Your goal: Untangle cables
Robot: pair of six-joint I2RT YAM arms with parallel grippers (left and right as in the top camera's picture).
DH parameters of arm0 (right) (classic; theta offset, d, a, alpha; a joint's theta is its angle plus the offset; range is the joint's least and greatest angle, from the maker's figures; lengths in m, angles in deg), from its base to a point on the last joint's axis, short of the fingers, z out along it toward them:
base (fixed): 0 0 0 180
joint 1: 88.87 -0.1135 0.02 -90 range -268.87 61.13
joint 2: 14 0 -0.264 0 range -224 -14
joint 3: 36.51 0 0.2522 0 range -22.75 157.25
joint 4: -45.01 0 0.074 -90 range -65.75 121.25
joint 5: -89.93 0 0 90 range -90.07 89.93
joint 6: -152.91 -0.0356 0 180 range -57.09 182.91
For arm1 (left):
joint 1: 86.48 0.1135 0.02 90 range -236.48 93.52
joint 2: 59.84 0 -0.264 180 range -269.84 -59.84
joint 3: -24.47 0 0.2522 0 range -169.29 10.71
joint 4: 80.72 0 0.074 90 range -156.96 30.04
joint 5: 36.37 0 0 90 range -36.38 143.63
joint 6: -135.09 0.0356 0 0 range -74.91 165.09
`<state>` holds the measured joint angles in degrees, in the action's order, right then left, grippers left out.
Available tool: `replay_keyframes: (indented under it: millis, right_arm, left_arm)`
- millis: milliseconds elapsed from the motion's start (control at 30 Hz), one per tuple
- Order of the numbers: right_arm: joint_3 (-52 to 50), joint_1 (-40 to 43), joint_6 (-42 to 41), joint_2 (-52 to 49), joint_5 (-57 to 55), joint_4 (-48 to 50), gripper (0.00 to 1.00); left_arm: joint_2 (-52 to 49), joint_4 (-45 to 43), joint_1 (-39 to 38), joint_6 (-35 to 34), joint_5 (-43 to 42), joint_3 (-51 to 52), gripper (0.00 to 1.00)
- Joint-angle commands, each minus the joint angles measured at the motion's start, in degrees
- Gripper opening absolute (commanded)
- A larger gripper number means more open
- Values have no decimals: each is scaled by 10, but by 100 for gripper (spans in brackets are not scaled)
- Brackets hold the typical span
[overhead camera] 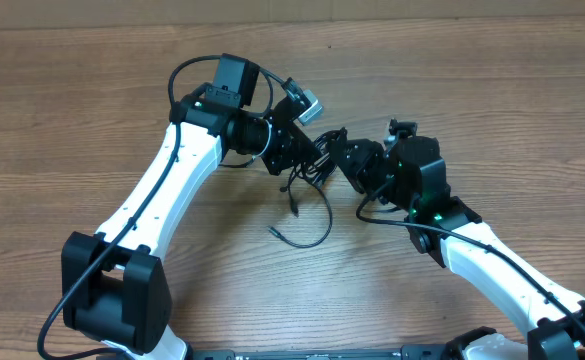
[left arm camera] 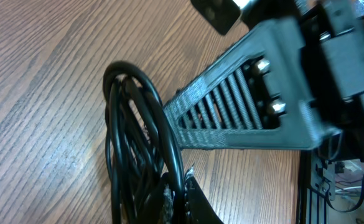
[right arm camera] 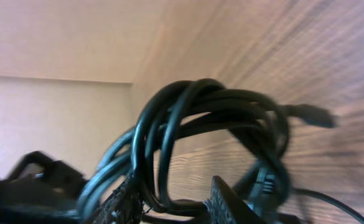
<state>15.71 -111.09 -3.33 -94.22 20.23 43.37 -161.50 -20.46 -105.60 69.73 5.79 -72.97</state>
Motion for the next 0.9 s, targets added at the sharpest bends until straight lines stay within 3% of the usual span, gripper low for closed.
replay_keyframes:
  millis: [0,867]
  right_arm:
    - [2,0,2,-12,-31,-31,32]
    - [2,-3,0,-31,17,27,33]
  left_arm:
    - [1,-2,0,18,-38,-9,4]
    - [1,-3,0,37,-93,-9,4]
